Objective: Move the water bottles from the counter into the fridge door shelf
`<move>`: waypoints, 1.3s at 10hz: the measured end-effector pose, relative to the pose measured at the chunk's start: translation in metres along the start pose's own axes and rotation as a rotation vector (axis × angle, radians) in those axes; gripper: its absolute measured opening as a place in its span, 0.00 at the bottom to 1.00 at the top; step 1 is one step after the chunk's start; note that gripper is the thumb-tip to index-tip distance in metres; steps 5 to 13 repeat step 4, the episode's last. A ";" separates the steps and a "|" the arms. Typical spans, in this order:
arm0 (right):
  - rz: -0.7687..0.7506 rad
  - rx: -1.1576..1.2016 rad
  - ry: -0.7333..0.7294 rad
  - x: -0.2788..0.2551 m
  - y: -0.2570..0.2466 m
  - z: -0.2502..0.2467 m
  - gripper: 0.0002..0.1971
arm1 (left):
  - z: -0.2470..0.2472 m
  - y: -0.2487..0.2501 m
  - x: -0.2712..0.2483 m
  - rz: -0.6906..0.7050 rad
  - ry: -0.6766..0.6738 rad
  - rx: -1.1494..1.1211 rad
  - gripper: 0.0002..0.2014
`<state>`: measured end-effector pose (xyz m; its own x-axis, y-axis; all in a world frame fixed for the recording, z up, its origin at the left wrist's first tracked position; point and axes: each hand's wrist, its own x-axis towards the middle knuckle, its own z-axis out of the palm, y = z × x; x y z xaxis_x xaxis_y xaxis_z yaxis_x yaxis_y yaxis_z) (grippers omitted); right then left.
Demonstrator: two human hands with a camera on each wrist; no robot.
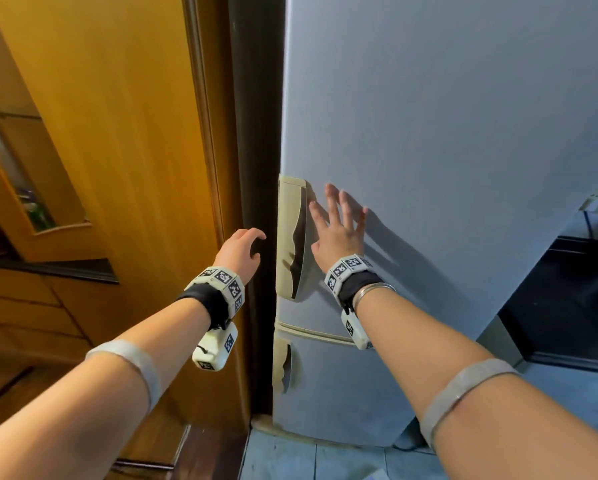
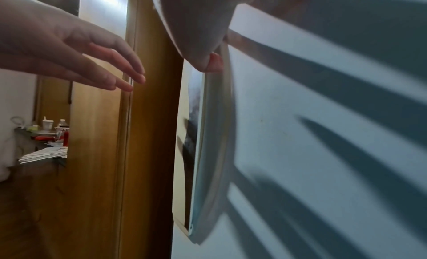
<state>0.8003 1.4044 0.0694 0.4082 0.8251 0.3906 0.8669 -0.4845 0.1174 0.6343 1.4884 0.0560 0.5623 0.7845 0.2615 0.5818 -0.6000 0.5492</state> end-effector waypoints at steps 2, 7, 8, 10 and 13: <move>0.018 -0.025 -0.067 0.001 -0.001 -0.008 0.43 | 0.003 0.008 -0.005 0.021 -0.021 -0.015 0.18; 0.035 0.246 0.032 -0.018 0.006 -0.051 0.36 | 0.006 0.022 -0.021 0.108 -0.041 -0.042 0.21; 0.035 0.246 0.032 -0.018 0.006 -0.051 0.36 | 0.006 0.022 -0.021 0.108 -0.041 -0.042 0.21; 0.035 0.246 0.032 -0.018 0.006 -0.051 0.36 | 0.006 0.022 -0.021 0.108 -0.041 -0.042 0.21; 0.035 0.246 0.032 -0.018 0.006 -0.051 0.36 | 0.006 0.022 -0.021 0.108 -0.041 -0.042 0.21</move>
